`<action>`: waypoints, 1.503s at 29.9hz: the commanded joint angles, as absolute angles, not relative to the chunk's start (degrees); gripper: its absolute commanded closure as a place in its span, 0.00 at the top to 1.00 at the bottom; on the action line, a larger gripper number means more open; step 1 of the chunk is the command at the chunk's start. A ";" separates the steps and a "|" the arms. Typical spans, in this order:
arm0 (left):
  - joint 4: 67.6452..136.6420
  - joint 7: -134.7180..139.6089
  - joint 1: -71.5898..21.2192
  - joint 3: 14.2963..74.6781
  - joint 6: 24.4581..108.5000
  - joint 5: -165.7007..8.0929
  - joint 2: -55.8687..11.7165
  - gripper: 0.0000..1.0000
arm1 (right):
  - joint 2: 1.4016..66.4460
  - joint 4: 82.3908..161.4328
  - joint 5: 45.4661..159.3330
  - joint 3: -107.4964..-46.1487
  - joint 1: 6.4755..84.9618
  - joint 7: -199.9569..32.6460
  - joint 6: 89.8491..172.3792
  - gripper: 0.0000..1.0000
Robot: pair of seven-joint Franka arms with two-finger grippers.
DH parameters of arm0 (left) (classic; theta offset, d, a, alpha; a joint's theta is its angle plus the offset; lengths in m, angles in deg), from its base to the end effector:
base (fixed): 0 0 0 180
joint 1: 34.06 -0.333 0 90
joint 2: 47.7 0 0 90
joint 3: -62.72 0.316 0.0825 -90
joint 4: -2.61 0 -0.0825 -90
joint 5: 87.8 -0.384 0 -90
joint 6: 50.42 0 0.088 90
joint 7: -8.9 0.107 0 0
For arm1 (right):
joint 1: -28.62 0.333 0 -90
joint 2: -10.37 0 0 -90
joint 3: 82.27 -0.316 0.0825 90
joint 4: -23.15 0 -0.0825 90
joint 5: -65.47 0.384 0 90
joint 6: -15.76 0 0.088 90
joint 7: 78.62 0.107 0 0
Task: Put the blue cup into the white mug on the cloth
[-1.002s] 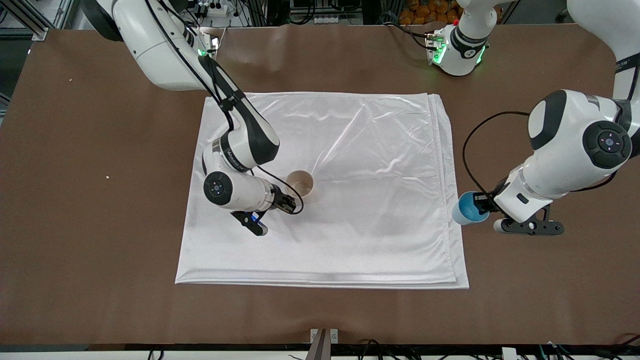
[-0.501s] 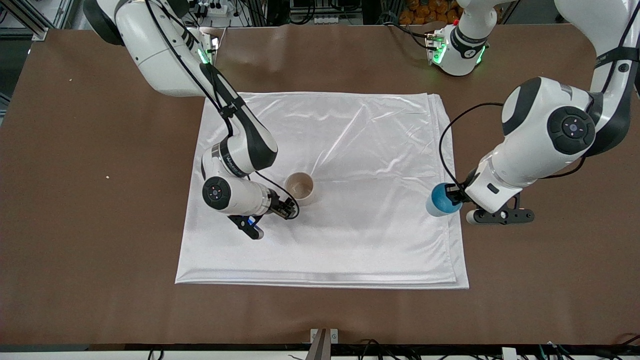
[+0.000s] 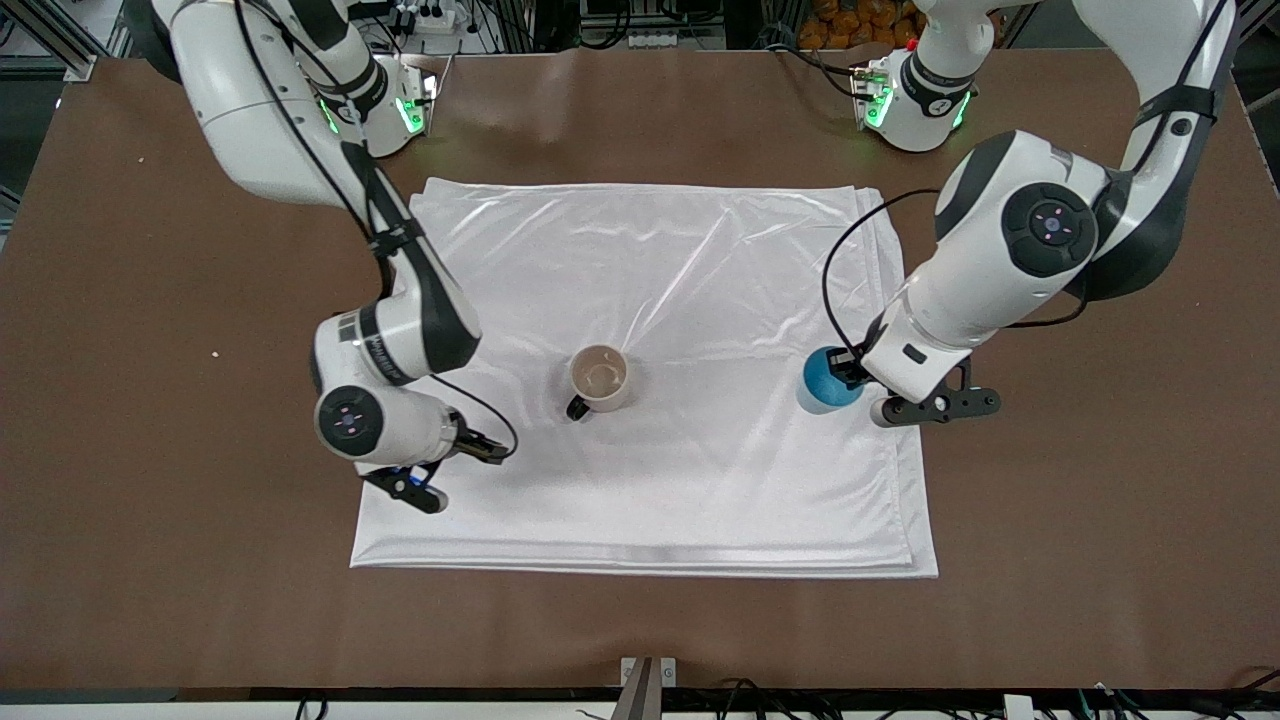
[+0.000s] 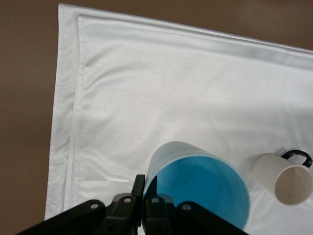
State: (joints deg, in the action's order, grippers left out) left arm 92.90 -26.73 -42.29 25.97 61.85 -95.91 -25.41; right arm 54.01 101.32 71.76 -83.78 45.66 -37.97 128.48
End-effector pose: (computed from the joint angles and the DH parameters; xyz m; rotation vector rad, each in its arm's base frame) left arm 0.6105 -0.2600 0.4582 3.0171 0.1804 0.0176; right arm 0.6795 0.2315 0.2535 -3.0283 0.6805 0.3039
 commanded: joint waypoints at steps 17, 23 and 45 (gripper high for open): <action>92.87 -50.16 -28.97 26.34 66.82 -97.46 -23.35 0.00 | 49.48 102.17 70.74 -84.64 29.94 -66.75 109.10 1.00; 92.87 -53.85 -26.07 26.51 70.78 -99.48 -21.86 0.00 | 46.85 105.15 70.74 -84.64 28.80 -68.78 110.15 1.00; 92.78 -57.64 -19.65 26.60 80.53 -104.32 -14.74 0.00 | 25.23 126.42 70.74 -84.91 29.85 -68.08 116.92 1.00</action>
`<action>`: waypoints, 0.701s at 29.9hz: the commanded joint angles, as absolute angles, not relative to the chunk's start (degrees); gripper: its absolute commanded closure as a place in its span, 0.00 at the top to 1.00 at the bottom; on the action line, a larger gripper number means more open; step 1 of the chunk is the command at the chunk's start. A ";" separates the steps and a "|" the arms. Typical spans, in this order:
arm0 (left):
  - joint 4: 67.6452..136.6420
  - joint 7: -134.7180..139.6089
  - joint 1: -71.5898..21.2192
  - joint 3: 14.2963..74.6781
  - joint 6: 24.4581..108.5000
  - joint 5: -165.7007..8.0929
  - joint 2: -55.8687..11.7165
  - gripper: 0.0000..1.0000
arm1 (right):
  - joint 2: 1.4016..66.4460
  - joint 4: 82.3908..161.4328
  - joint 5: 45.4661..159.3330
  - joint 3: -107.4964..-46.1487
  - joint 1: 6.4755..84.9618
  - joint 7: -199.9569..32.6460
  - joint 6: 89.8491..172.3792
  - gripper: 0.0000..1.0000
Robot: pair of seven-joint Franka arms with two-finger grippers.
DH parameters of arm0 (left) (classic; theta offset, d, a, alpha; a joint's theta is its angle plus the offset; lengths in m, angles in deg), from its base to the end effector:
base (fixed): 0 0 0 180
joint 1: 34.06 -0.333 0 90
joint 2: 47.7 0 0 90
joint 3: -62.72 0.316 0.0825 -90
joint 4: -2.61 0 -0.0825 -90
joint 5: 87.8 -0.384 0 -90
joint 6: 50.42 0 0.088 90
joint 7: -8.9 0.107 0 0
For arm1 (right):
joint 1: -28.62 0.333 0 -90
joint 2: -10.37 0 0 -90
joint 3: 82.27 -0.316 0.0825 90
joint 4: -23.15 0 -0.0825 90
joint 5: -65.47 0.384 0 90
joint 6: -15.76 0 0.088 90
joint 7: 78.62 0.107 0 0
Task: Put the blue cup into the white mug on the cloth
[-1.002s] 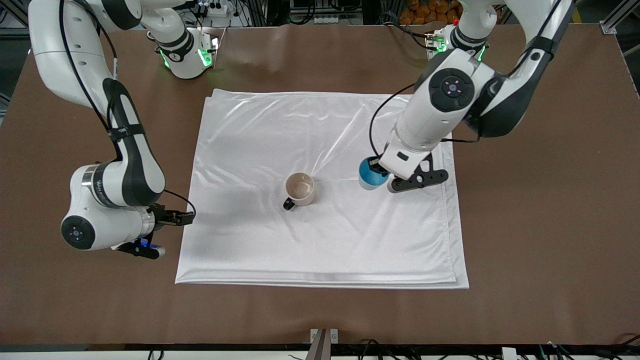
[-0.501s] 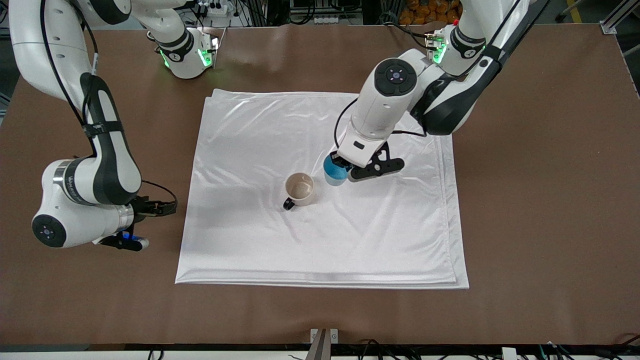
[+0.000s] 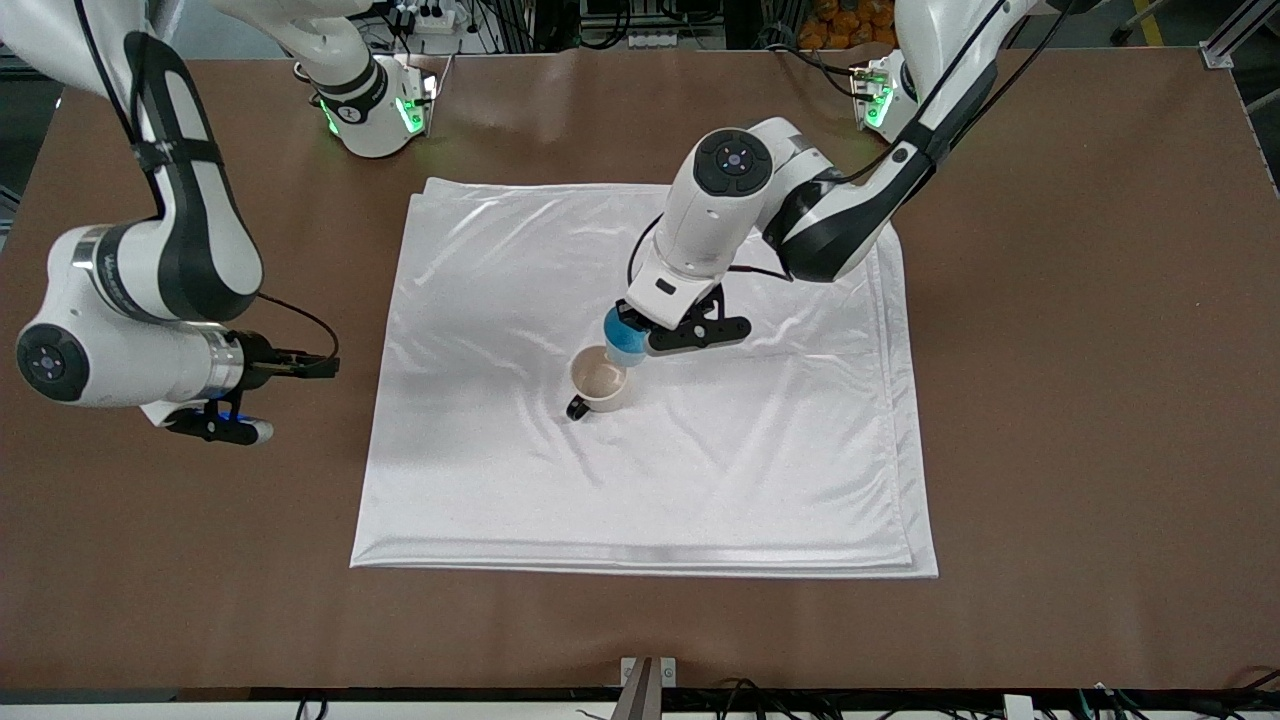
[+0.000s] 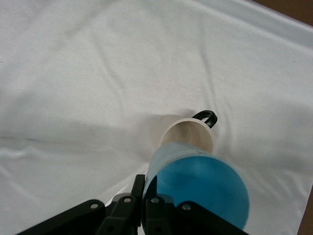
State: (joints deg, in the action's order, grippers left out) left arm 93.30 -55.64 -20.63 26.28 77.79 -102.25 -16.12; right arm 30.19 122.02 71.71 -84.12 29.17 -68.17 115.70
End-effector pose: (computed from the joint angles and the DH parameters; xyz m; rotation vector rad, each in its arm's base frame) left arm 0.5087 -0.4832 0.3866 2.8893 0.3285 0.0561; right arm 0.6095 0.0339 0.3614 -3.0094 0.2673 0.5152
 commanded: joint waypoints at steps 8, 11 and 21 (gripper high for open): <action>92.78 -57.81 -13.86 32.48 83.61 -104.32 -13.25 0.00 | 21.45 126.51 70.56 -84.64 29.59 -68.87 113.85 1.00; 92.17 -58.51 -10.25 36.26 84.49 -104.23 -12.98 0.00 | 18.73 126.51 70.48 -84.56 29.59 -68.87 113.40 1.00; 89.62 -58.69 -8.22 37.94 84.49 -103.97 -10.43 0.00 | 10.46 126.34 65.82 -84.73 29.68 -69.04 111.83 1.00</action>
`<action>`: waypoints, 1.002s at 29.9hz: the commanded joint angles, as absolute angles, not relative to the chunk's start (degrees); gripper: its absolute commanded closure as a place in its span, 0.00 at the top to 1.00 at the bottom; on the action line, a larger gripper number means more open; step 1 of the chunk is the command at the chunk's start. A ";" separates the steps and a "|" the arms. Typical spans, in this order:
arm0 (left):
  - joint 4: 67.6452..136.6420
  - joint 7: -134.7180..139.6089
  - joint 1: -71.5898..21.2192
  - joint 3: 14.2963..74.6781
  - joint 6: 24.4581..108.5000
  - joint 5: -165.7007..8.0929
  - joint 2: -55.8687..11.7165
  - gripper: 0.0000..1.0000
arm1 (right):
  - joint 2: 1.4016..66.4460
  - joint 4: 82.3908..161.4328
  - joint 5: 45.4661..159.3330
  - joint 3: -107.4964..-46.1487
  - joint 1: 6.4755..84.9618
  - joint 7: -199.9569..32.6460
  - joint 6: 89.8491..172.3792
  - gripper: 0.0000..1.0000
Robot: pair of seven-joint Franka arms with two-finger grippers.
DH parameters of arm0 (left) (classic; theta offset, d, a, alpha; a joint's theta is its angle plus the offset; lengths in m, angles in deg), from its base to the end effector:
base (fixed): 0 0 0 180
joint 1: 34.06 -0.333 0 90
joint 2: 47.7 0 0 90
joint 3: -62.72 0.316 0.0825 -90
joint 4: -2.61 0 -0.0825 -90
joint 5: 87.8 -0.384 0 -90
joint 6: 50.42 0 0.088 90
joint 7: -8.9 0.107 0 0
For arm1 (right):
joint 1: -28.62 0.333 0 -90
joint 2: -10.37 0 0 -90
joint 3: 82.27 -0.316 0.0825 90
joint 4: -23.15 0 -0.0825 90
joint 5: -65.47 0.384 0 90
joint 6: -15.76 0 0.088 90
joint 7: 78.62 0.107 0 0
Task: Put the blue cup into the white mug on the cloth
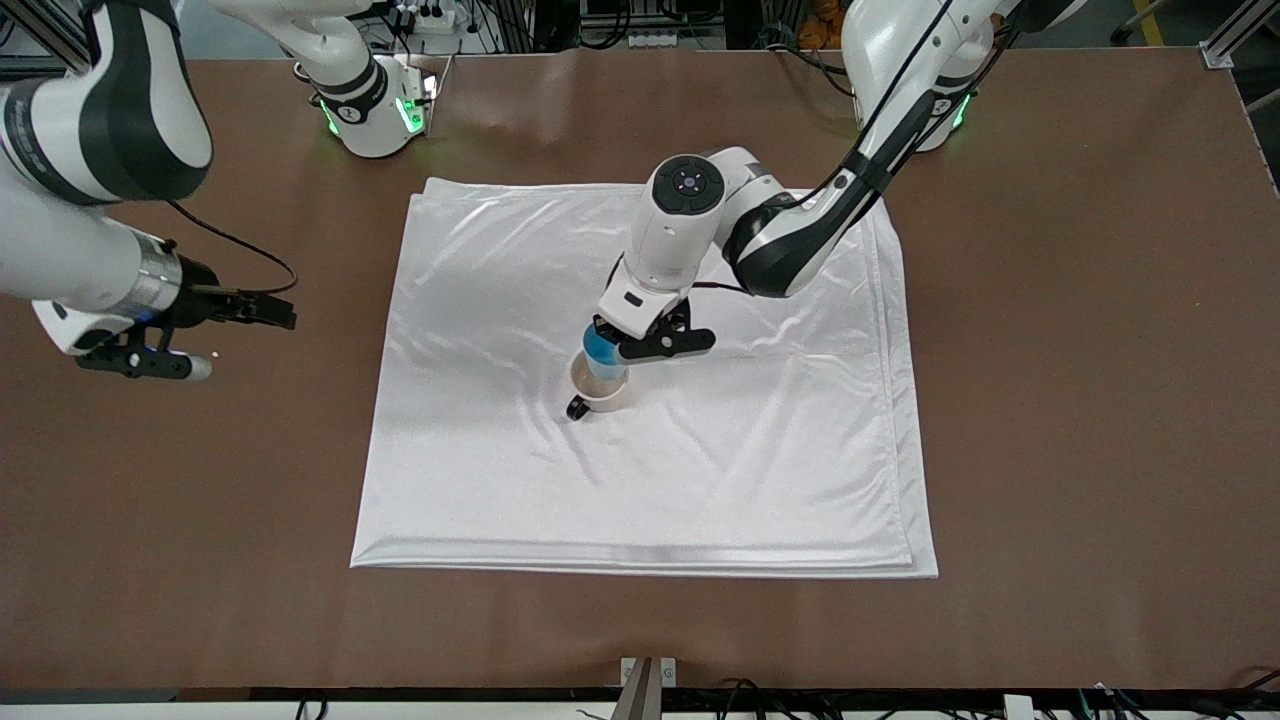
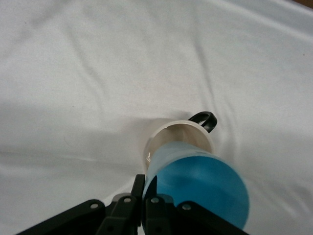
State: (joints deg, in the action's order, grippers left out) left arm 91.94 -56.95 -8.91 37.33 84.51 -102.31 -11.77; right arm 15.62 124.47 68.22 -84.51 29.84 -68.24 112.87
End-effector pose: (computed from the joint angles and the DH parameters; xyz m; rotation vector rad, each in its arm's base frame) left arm 0.5000 -0.5172 0.3292 2.8987 0.3096 0.1241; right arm 0.5706 0.0384 0.4898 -3.0934 0.2022 0.2640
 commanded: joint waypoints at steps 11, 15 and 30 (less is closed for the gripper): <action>88.39 -58.69 -7.78 38.03 85.11 -104.32 -8.68 0.00 | 7.12 123.80 64.68 -84.47 27.48 -71.94 108.05 1.00; 88.30 -58.69 -7.69 38.03 85.90 -104.32 -8.15 0.00 | 7.30 120.02 64.50 -84.38 27.30 -72.03 105.41 1.00; 88.39 -58.69 -7.08 38.64 87.57 -104.23 -7.09 0.00 | 9.84 114.03 65.46 -84.91 23.61 -76.77 105.40 1.00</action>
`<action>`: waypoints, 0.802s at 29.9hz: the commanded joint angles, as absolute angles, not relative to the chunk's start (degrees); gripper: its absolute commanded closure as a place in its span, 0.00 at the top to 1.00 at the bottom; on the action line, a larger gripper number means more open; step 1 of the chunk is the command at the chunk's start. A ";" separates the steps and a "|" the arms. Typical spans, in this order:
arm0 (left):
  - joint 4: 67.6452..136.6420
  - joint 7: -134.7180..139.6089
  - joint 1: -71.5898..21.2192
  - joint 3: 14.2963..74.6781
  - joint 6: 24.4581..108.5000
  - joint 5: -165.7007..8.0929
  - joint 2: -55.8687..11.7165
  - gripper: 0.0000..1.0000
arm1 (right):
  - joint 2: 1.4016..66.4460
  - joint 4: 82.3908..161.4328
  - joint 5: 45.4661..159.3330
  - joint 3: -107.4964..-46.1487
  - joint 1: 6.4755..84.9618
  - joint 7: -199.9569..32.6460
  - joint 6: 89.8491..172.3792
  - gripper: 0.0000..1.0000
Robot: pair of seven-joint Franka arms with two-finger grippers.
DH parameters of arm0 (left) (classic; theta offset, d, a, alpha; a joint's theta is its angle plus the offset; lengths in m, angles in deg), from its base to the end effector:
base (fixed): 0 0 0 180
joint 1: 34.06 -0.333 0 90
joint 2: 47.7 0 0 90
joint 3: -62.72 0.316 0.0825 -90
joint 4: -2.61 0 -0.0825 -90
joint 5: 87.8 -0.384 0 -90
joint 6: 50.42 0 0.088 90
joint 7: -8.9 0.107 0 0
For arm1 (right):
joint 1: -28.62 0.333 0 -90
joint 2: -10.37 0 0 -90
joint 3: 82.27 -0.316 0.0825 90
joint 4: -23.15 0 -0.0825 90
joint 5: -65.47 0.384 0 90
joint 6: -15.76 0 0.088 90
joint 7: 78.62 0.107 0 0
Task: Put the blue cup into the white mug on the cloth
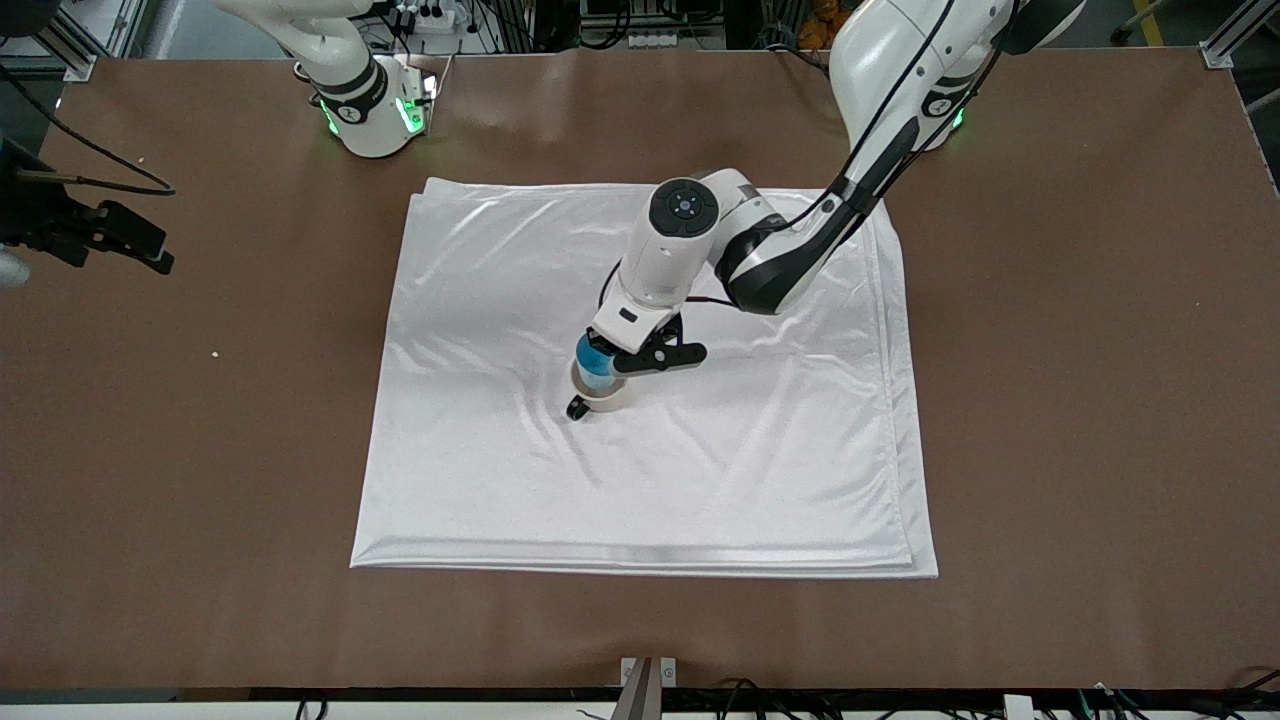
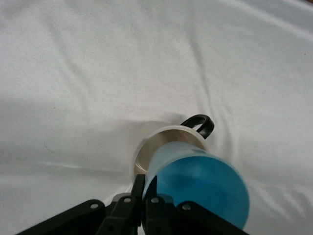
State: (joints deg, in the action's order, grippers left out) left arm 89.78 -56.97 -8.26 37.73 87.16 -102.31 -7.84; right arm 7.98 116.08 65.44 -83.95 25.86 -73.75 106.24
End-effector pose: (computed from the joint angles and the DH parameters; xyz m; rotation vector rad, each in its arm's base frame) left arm 0.5077 -0.5254 0.3039 2.8693 0.3197 0.1088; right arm 0.5418 -0.0099 0.6239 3.1356 -0.1630 -0.0016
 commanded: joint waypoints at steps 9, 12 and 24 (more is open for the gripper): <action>88.39 -58.69 -6.64 38.82 87.57 -104.41 -6.65 1.00 | 10.72 114.65 68.28 -84.82 24.58 -76.95 108.21 1.00; 88.30 -58.69 -6.29 39.17 87.57 -104.41 -6.74 1.00 | 10.90 114.91 68.28 -84.91 24.75 -76.87 108.83 1.00; 87.16 -58.69 -5.93 40.40 86.52 -104.06 -11.21 1.00 | 11.69 114.91 67.75 -84.91 24.84 -77.31 109.01 1.00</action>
State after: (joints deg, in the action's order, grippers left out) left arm 87.60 -56.97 -6.40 39.41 87.35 -102.31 -7.65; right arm 11.28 115.82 67.23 -84.85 25.02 -76.33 109.20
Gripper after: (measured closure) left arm 0.150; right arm 0.000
